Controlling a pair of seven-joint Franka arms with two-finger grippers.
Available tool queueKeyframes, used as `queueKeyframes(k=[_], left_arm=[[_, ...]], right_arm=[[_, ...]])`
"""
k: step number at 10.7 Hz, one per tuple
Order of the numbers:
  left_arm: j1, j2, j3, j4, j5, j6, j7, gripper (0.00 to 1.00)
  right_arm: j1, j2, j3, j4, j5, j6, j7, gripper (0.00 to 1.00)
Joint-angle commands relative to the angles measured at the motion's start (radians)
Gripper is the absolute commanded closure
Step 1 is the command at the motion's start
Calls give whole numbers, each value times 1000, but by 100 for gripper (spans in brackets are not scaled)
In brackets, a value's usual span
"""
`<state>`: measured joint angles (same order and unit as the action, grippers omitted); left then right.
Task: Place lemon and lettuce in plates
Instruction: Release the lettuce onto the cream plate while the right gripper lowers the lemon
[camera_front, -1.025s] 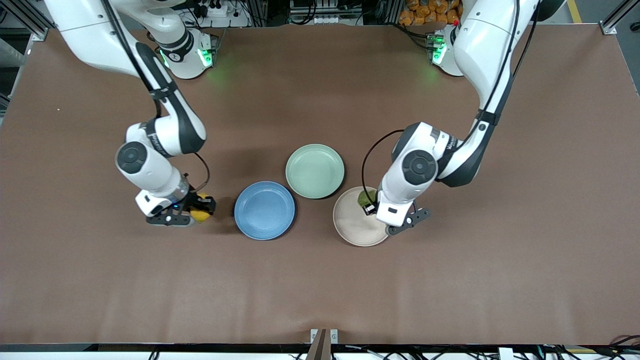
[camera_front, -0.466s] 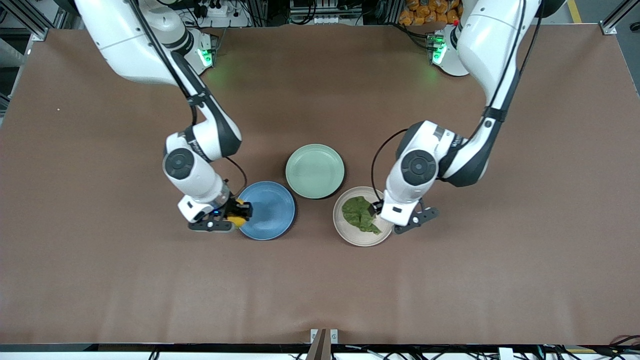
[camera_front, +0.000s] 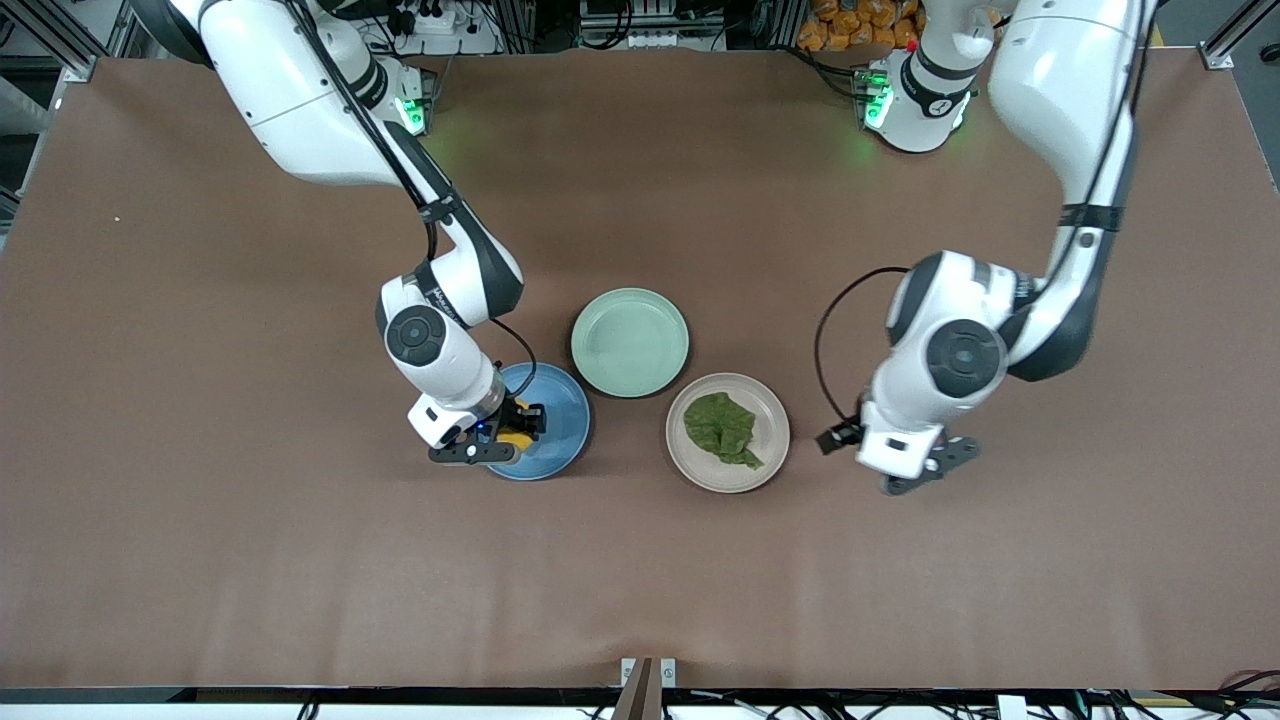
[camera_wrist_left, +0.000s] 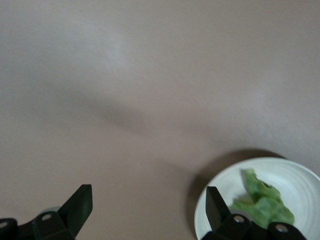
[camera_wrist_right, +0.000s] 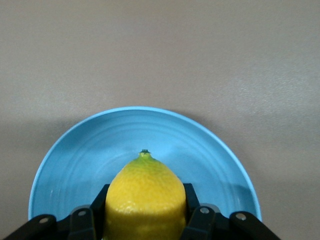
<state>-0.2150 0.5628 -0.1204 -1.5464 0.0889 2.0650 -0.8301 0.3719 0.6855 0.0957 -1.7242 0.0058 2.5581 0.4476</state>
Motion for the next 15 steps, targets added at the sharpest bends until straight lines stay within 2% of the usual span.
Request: queueKeyframes(k=[1,3,4,6,7,11,15], left_arm=[[73,-69,-15,-79,-36,-6,-3,0],[104,-119,-15,-154,-64,27,-1,0],[105,-145,-15,-208,-64,67,-1,0],[112,-229,-15,-375,-83,212,-1,0],[114,-262,-15,-444,-93,277,-1,0],[112,-368,-15,-636,-94,388,0,0],[114,-460,-15,-724,-94,388,12,0]], right_arm=[[9,11,-5,26,-10,-15,16,74],[10,12,-5,26,-12,-15,16,71],[9,12,-5,26,-12,-15,16,57],[4,9,-5,26,-10,-15,19,10],[4,6,-5,26,-10,-15,19,0],[-4,-32,-4,29,-4,-22,16,0],[-28,-119,-4,51,3,-198,6,0]])
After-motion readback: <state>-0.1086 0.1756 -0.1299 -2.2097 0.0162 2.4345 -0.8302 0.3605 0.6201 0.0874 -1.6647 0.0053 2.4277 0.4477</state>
